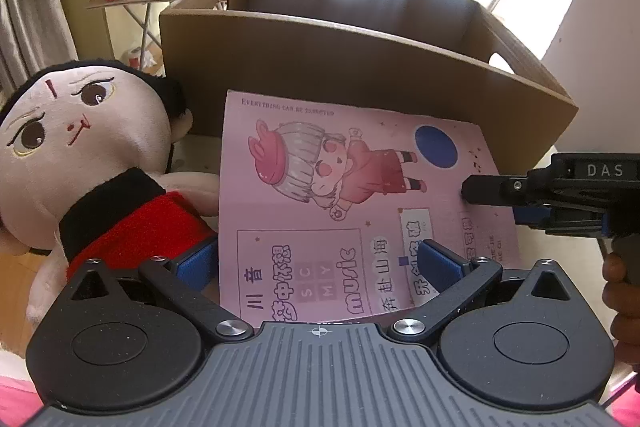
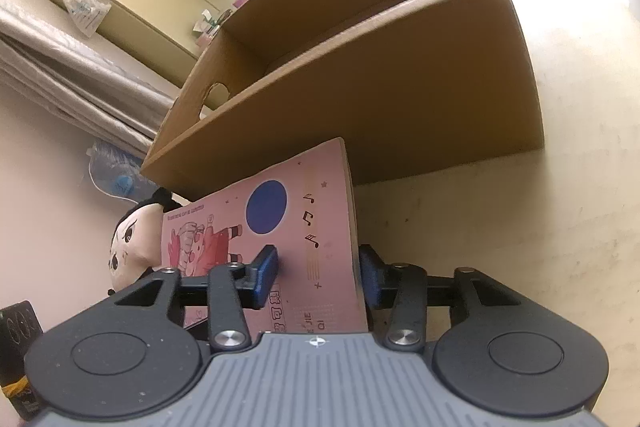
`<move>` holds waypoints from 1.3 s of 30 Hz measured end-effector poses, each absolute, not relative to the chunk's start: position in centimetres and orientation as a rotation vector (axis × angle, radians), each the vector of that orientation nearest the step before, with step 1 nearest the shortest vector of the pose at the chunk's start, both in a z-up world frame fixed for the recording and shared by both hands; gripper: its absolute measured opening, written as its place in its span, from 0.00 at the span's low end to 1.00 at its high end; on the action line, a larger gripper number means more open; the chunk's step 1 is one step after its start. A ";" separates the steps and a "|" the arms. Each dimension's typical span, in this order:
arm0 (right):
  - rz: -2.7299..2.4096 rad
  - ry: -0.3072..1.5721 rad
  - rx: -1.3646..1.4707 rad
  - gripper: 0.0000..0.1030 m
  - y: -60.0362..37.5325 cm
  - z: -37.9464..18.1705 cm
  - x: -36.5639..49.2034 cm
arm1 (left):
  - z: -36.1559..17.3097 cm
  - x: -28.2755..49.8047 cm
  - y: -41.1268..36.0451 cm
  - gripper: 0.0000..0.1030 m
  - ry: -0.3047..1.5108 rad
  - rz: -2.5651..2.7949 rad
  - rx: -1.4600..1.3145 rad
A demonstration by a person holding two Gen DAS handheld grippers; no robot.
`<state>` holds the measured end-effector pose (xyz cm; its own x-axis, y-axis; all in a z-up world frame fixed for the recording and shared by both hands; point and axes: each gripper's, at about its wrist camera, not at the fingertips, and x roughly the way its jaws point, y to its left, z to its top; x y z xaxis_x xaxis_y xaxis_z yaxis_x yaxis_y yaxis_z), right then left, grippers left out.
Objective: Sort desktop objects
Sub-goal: 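Close the right gripper on the pink book's edge and lift it, then carry the pink book with the right gripper over the cardboard box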
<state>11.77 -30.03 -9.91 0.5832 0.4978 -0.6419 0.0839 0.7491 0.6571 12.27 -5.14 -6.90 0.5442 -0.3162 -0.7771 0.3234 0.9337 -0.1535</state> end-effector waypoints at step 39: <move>0.296 0.874 0.611 0.52 -30.0 -5.6 7.7 | -4.6 9.6 -4.3 1.00 0.933 -0.387 -0.106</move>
<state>7.73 -30.04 -5.62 0.6160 0.4798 -0.6247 0.0022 0.7920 0.6105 9.62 -4.32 -4.61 0.5324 -0.3692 -0.7617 0.2785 0.9262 -0.2543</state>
